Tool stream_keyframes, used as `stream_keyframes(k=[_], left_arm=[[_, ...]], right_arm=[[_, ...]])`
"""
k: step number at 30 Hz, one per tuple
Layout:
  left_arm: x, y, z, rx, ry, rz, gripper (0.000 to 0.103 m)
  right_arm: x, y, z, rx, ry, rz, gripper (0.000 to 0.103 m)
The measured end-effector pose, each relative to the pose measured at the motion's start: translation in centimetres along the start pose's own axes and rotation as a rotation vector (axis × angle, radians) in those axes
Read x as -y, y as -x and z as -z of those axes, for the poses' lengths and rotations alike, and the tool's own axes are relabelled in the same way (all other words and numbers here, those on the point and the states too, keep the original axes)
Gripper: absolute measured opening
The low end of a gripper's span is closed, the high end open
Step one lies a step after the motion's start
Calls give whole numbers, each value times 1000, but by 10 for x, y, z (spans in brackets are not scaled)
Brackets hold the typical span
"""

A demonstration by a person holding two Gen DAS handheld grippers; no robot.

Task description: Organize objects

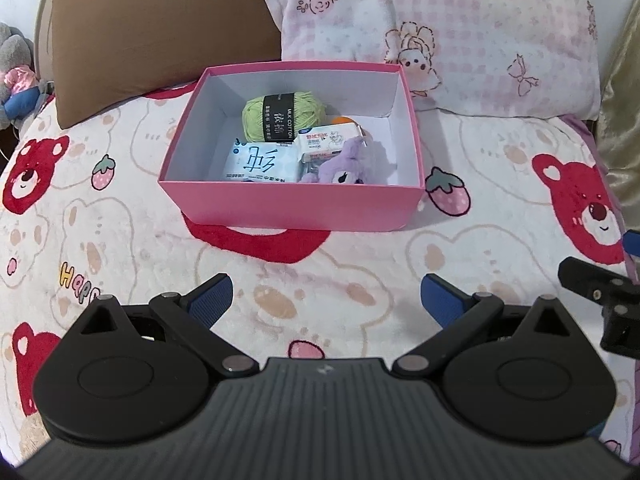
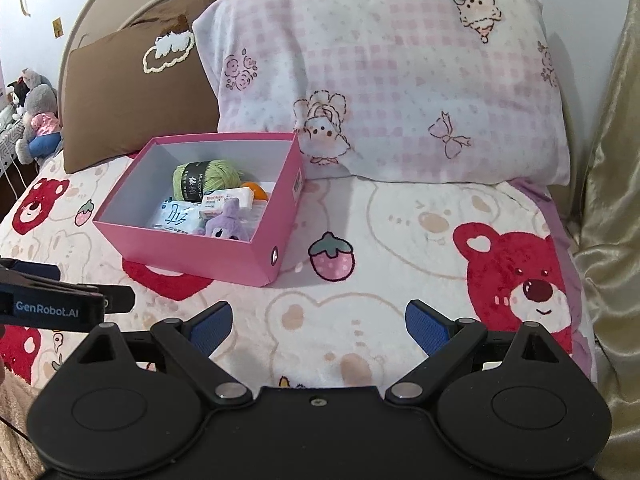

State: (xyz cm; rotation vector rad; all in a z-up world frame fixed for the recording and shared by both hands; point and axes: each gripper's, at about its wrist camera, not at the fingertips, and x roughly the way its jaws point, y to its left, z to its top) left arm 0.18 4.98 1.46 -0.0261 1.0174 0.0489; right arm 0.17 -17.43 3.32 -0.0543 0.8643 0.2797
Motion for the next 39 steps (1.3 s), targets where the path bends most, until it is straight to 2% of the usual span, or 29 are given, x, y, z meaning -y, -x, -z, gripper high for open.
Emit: stream_keyframes(k=[5,9,39], left_arm=[[-2,-2,1,-13,3,13,102],[-2,-3,2,-14,8,-23,102],[-3,-7,8,-46,10,2,102]], right_arm=[[0,0,1,2,6,13,96],[1,-1,1,-2,6,23,95],[-1,1,4,-3,9,43,96]])
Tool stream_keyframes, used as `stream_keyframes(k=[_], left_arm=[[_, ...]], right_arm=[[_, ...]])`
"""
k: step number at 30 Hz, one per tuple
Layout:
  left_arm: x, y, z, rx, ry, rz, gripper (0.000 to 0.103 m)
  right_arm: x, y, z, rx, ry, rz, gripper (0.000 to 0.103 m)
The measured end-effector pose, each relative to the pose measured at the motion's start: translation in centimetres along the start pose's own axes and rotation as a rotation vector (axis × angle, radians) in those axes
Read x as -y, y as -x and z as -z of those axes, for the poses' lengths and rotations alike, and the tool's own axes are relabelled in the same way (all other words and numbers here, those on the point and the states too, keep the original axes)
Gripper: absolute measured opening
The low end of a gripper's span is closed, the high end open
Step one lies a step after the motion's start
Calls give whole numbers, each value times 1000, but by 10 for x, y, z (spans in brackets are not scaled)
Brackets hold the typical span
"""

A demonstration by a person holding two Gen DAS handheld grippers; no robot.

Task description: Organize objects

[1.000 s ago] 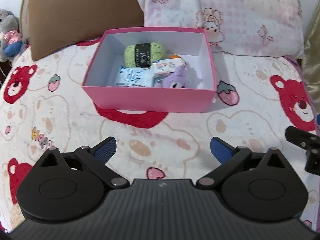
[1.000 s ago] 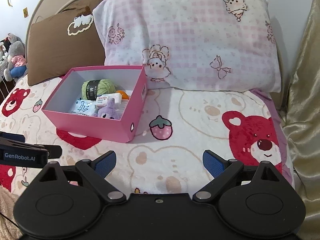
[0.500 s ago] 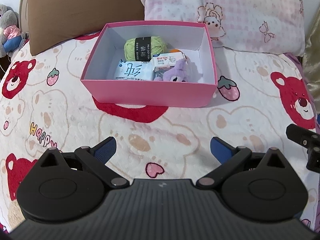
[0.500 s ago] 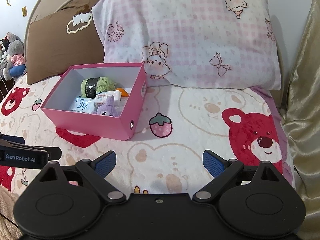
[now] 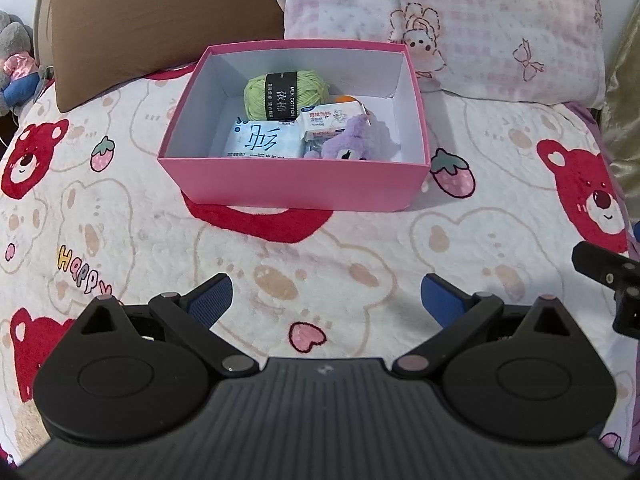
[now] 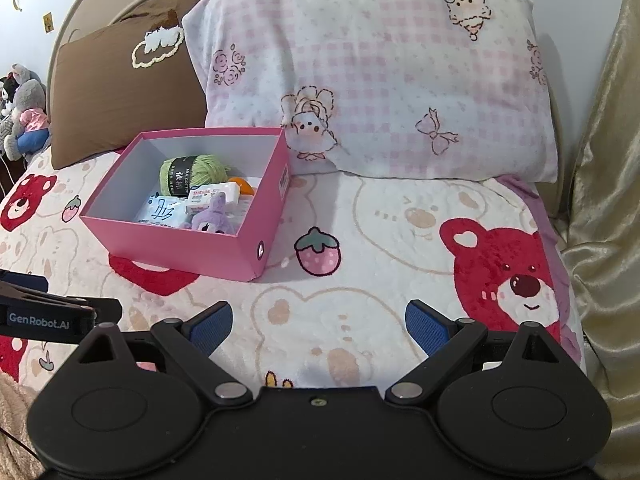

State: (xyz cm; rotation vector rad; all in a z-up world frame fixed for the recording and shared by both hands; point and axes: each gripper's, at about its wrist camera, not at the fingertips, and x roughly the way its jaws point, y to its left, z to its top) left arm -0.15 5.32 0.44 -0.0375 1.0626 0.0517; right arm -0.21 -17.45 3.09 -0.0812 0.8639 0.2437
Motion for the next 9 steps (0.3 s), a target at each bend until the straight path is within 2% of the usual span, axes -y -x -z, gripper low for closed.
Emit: stream_keyframes(k=[9], left_arm=[[1,1,1,-9,-1,-6,102]], right_arm=[[-2,0,2,-6,36,12,96]])
